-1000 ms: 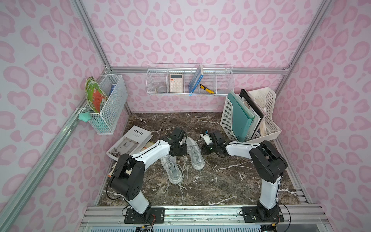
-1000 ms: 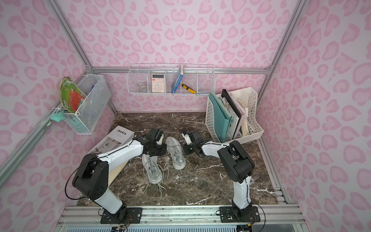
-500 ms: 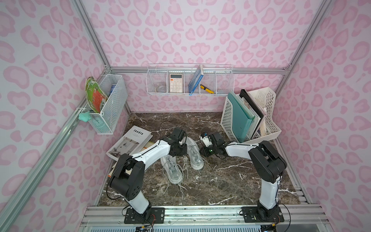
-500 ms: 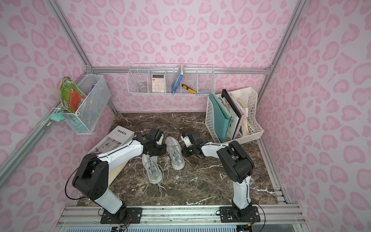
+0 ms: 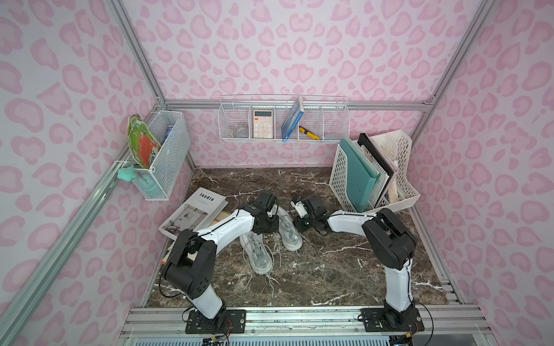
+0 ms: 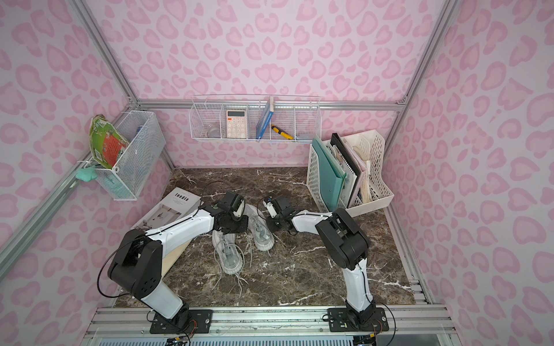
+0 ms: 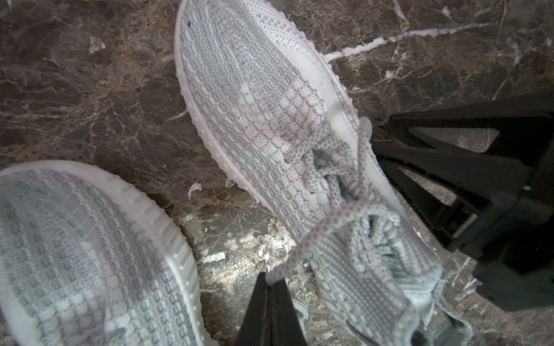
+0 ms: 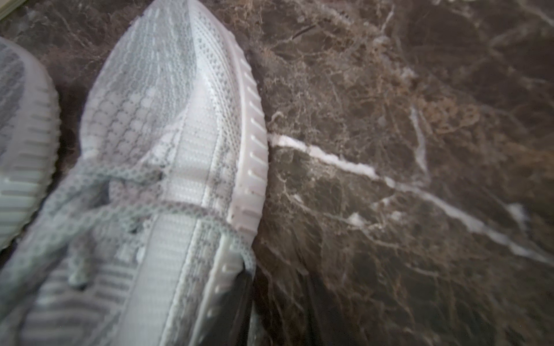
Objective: Tie the shoes
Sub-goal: Cross the shoelace with the shoelace.
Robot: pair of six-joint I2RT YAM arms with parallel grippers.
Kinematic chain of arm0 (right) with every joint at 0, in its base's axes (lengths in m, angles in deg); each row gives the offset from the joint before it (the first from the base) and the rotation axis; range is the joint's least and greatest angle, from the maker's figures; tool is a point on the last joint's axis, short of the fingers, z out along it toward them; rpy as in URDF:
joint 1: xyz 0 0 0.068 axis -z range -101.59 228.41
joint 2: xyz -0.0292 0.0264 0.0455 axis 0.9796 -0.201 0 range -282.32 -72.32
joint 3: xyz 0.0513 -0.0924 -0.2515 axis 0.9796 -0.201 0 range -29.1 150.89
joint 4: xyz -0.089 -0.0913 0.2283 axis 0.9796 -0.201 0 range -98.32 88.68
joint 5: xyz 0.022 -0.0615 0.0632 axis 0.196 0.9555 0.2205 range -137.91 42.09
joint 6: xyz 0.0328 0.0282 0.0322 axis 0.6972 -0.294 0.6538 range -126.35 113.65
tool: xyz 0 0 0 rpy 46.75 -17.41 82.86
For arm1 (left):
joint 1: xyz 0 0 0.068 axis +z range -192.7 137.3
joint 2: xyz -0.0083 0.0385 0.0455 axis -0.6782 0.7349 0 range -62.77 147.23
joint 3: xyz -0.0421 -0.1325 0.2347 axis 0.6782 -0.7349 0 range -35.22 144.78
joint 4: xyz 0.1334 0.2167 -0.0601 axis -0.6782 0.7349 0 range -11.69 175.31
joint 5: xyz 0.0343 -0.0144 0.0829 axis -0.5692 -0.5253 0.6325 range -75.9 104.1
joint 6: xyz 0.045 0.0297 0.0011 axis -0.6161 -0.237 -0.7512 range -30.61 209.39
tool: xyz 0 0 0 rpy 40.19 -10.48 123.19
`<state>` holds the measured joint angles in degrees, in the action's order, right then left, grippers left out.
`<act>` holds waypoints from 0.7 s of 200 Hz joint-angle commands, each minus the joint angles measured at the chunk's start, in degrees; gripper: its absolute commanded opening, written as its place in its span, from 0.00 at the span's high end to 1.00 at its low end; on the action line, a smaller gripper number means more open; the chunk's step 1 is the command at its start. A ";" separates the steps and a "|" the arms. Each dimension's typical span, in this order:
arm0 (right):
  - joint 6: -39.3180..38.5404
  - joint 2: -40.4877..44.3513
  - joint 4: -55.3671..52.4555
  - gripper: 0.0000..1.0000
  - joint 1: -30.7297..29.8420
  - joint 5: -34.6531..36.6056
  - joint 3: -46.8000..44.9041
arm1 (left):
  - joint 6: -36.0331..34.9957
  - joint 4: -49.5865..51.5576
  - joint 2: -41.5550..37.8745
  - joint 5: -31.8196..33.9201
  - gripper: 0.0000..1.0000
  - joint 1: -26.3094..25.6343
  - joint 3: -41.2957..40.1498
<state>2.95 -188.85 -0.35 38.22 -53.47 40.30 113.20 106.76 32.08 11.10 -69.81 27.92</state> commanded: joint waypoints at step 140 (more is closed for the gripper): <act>4.47 14.89 7.86 0.87 -2.48 -16.11 -16.40 | -0.08 -1.26 8.34 -2.13 1.00 0.54 5.31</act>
<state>4.41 -176.06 2.06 36.74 -59.64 26.09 113.24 105.88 38.77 10.22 -69.46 31.50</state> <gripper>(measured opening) 0.129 0.068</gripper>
